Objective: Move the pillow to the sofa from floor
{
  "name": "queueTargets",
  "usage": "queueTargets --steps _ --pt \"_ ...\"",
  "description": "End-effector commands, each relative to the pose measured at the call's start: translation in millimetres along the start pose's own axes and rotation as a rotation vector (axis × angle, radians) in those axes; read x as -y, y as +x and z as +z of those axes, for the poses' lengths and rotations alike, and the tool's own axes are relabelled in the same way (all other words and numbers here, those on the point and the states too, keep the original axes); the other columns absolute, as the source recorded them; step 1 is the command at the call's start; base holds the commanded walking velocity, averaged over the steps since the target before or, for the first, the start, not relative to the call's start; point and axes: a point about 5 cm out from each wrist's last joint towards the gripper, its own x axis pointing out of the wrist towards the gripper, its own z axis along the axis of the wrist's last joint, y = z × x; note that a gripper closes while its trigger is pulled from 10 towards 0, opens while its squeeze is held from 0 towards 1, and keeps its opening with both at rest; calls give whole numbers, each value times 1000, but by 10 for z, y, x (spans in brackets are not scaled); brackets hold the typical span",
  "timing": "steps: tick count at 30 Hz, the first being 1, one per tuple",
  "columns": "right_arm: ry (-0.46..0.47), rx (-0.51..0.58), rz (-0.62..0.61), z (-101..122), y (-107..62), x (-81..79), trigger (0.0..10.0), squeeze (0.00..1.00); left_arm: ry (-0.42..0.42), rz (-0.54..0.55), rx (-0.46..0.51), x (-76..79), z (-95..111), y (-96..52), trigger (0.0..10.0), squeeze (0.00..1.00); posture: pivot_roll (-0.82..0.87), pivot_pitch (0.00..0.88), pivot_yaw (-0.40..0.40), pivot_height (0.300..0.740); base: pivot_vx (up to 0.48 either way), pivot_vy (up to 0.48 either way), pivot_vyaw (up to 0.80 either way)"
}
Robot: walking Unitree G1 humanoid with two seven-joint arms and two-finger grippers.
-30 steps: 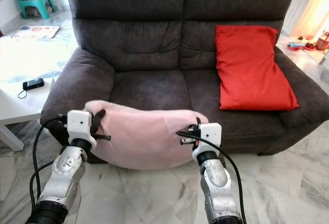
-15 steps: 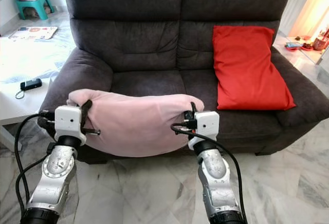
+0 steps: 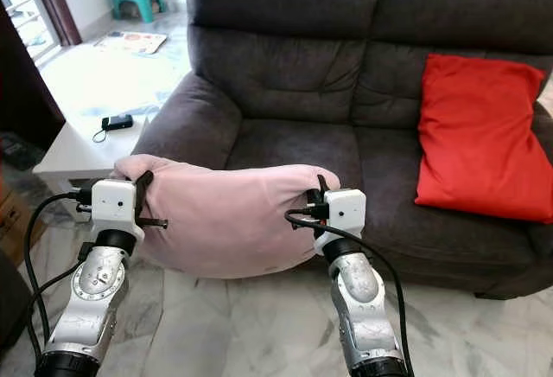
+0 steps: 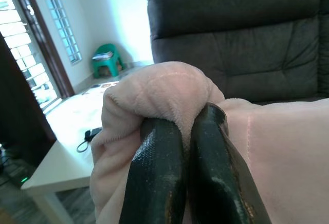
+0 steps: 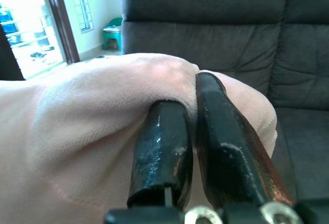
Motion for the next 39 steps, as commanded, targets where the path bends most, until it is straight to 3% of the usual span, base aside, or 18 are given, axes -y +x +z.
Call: queueTargets --steps 1,8,21,24,39 --pt "-8 78 -14 171 39 43 10000 0 7 18 72 -39 160 49 10000 0 59 27 -37 740 371 0 0" --pt "-18 82 -7 184 42 36 10000 0 5 18 75 -39 166 52 10000 0 60 29 -38 740 413 0 645" --pt "-23 109 8 241 76 1 10000 0 2 19 99 -50 232 86 10000 0 62 28 -39 740 423 0 0" --pt "-34 125 17 262 72 -7 10000 0 0 24 106 -55 254 98 10000 0 63 28 -39 740 425 0 800" --pt "9 130 16 296 100 -9 10000 0 -10 41 170 -98 440 200 10000 0 65 27 -41 740 426 0 107"
